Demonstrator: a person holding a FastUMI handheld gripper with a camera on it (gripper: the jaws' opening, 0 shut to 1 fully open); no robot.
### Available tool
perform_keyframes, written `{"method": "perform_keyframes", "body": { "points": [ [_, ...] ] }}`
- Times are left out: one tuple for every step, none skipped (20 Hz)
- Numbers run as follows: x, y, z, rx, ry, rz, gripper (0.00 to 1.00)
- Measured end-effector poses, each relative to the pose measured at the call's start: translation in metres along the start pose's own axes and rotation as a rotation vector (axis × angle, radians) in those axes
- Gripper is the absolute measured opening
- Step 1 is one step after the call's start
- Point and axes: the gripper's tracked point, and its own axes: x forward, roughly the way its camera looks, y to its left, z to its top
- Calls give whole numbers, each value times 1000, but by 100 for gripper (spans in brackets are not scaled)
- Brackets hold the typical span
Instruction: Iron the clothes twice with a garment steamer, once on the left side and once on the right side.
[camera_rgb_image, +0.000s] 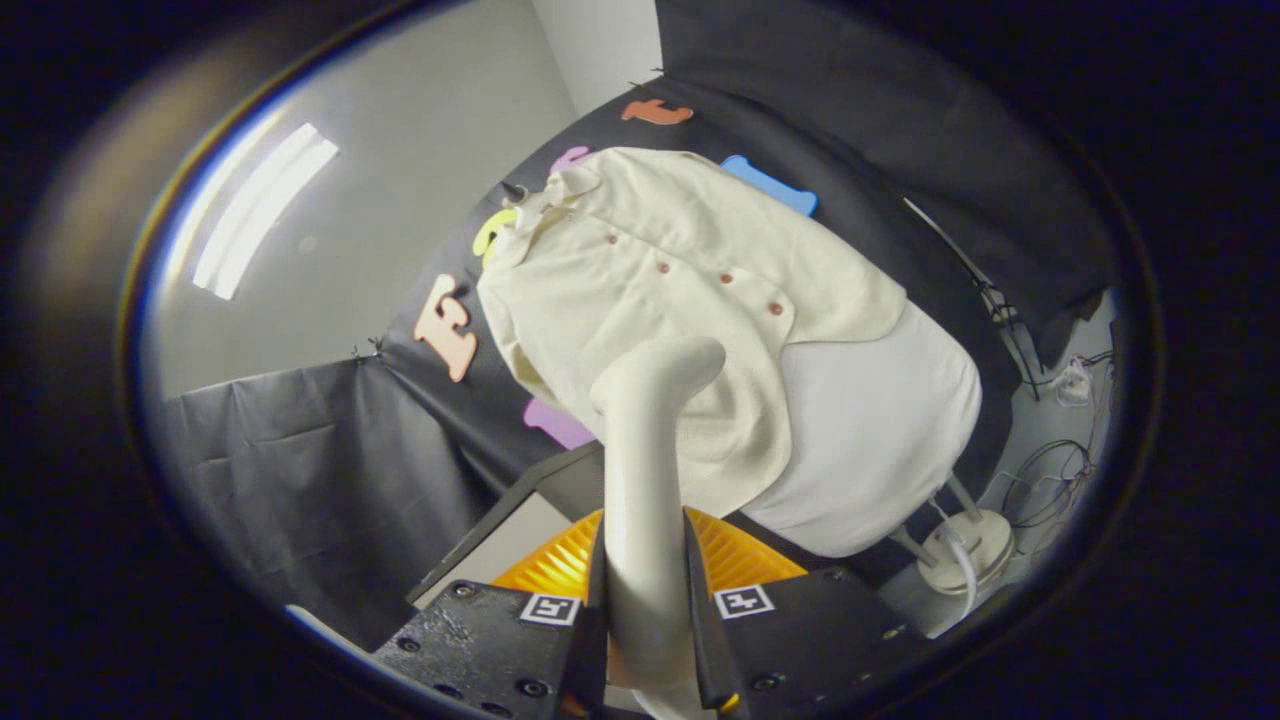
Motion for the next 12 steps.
{"method": "perform_keyframes", "body": {
  "points": [
    [-2,21,-6,-12,8,23,34],
    [-6,44,-12,-33,12,46,34],
    [-8,61,-16,-60,16,58,34],
    [-11,79,-20,-91,14,69,34],
    [-15,97,-27,-125,17,80,34],
    [-20,114,-33,-167,25,92,34],
    [-25,129,-41,-207,26,102,34],
    [-30,144,-48,-235,23,106,34],
    [-36,153,-59,-259,33,102,34],
    [-40,165,-67,-282,30,98,34],
    [-44,178,-74,-306,37,94,34],
    [-46,190,-81,-332,41,96,34]
  ]
}}
